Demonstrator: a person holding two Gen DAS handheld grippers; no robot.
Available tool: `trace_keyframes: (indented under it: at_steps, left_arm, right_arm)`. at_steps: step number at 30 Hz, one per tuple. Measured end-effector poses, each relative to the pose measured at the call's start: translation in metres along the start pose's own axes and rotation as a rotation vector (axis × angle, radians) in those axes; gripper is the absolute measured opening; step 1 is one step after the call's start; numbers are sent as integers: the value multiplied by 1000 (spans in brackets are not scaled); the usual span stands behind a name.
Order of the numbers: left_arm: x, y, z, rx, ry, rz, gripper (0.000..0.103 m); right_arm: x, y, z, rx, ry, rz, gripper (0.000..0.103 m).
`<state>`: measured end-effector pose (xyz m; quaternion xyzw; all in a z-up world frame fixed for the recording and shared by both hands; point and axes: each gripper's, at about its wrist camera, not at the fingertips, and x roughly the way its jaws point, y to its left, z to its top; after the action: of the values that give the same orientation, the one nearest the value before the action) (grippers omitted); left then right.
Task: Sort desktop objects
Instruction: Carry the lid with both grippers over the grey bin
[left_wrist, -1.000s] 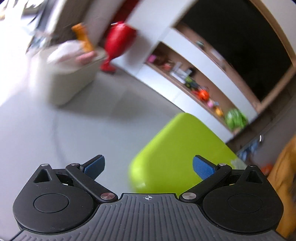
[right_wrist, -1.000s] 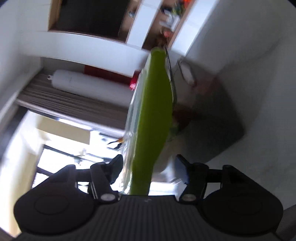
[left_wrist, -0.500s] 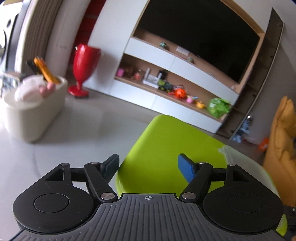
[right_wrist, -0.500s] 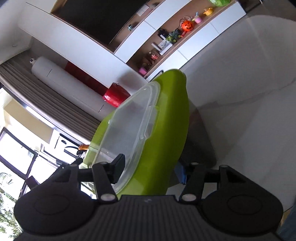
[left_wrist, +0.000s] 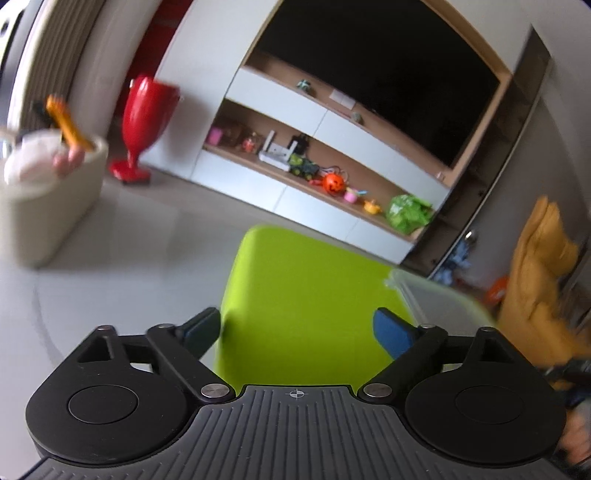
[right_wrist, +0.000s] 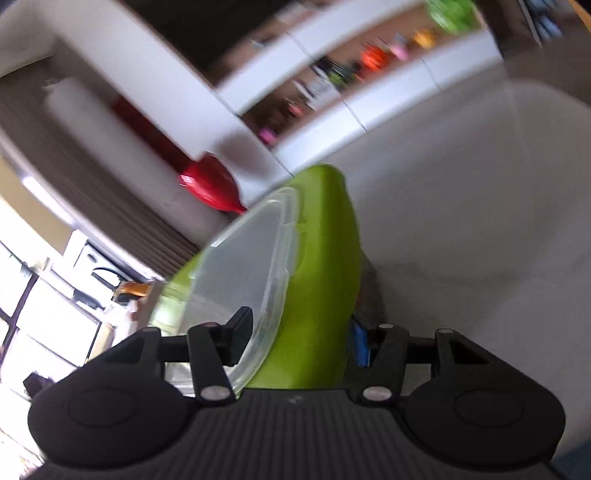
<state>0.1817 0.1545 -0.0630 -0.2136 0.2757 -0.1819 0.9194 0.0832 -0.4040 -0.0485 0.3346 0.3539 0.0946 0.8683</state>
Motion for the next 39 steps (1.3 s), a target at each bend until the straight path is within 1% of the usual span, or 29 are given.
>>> trace_keyframes:
  at_steps: [2, 4, 5, 7, 8, 10, 13, 15, 16, 18, 19, 20, 21, 22, 23, 25, 26, 27, 28, 29, 30, 31, 32, 33, 34, 36, 38, 39]
  left_arm:
    - [6, 17, 0, -93, 20, -17, 94]
    - [12, 35, -2, -197, 36, -52, 95]
    - [14, 41, -3, -244, 48, -87, 95]
    - [19, 51, -5, -330, 67, -158, 96]
    - [18, 50, -6, -342, 61, -186, 96]
    - [17, 46, -7, -336, 42, -203, 97]
    - [22, 40, -4, -325, 59, -165, 98]
    - [27, 40, 1, -338, 82, -119, 98]
    - [27, 39, 4, -339, 82, -99, 98]
    - [23, 35, 8, -329, 53, -84, 99]
    - [20, 32, 11, -324, 37, -77, 99]
    - [18, 30, 12, -322, 20, -73, 99]
    - [15, 28, 12, -327, 1, -76, 99]
    - [14, 26, 12, -336, -16, -83, 99]
    - [13, 26, 12, -357, -28, -93, 99]
    - [17, 32, 11, -398, -45, -101, 100]
    - [21, 38, 8, -421, -56, -115, 100]
    - [25, 46, 2, -448, -69, -135, 100]
    - [28, 54, -5, -476, -72, -156, 100]
    - [31, 62, -10, -501, -58, -179, 100]
    - [34, 67, -13, -518, -31, -197, 100]
    - [35, 71, -15, -525, -8, -218, 100]
    - [35, 70, -14, -513, 7, -244, 100]
    - [35, 69, -13, -497, 17, -269, 100]
    - [34, 64, -11, -472, 18, -290, 101]
    - [32, 55, -10, -412, 22, -303, 103]
    - [32, 50, -14, -378, 33, -297, 103]
    - [33, 49, -16, -373, 37, -291, 103]
  right_arm:
    - [-7, -11, -7, 5, -42, 13, 63]
    - [-17, -23, -13, 18, -90, 29, 64]
    - [-21, -28, -14, 31, -121, 43, 68]
    - [-23, -36, -10, 40, -146, 53, 71]
    - [-21, -38, -8, 33, -150, 54, 71]
    - [-16, -41, -4, 4, -150, 57, 71]
    - [1, -38, 6, -20, -117, 76, 73]
    - [11, -41, 10, -8, -105, 68, 72]
    - [15, -43, 12, 0, -101, 63, 68]
    - [20, -43, 16, -14, -104, 96, 54]
    - [20, -40, 17, -31, -115, 86, 44]
    - [19, -38, 17, -52, -131, 64, 29]
    - [18, -34, 16, -79, -156, 48, 27]
    - [17, -31, 14, -109, -184, 33, 21]
    - [16, -28, 13, -124, -204, 19, 21]
    - [16, -26, 11, -131, -241, 13, 23]
    - [17, -28, 10, -122, -266, 27, 29]
    - [15, -35, 7, -91, -296, 53, 38]
    - [15, -46, 3, -36, -321, 87, 61]
    - [17, -60, -2, 40, -337, 122, 66]
    - [19, -76, -8, 129, -329, 161, 66]
    - [21, -92, -14, 224, -299, 218, 66]
    - [22, -101, -15, 285, -272, 268, 62]
    - [24, -108, -13, 330, -248, 312, 61]
    - [22, -109, -12, 334, -250, 335, 61]
    - [16, -102, -10, 270, -275, 330, 62]
    - [14, -97, -12, 220, -269, 333, 69]
    - [16, -96, -13, 211, -257, 340, 69]
